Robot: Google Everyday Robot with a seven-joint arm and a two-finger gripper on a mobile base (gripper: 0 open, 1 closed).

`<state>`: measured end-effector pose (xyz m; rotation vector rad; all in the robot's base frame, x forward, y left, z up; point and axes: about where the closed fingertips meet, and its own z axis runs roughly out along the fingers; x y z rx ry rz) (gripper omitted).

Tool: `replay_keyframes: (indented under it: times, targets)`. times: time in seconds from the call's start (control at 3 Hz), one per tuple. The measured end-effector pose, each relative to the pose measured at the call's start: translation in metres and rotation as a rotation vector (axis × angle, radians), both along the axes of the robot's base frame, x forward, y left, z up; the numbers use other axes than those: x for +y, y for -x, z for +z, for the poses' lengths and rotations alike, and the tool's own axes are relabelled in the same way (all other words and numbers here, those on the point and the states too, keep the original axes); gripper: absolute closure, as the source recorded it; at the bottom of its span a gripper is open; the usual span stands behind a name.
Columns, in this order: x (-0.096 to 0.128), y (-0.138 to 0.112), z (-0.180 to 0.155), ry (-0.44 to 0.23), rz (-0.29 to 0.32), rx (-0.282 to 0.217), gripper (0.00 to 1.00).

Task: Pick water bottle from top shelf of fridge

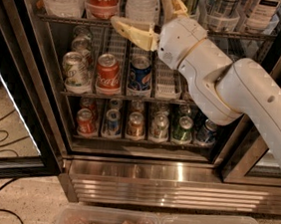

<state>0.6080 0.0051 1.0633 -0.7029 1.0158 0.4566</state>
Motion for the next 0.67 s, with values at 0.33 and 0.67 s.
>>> replay_keyframes:
  times: [0.33, 0.67]
  targets:
    - [0.0000, 0.0000, 0.0000, 0.000, 0.000, 0.000, 0.16]
    - [0.0001, 0.0000, 0.0000, 0.000, 0.000, 0.000, 0.34]
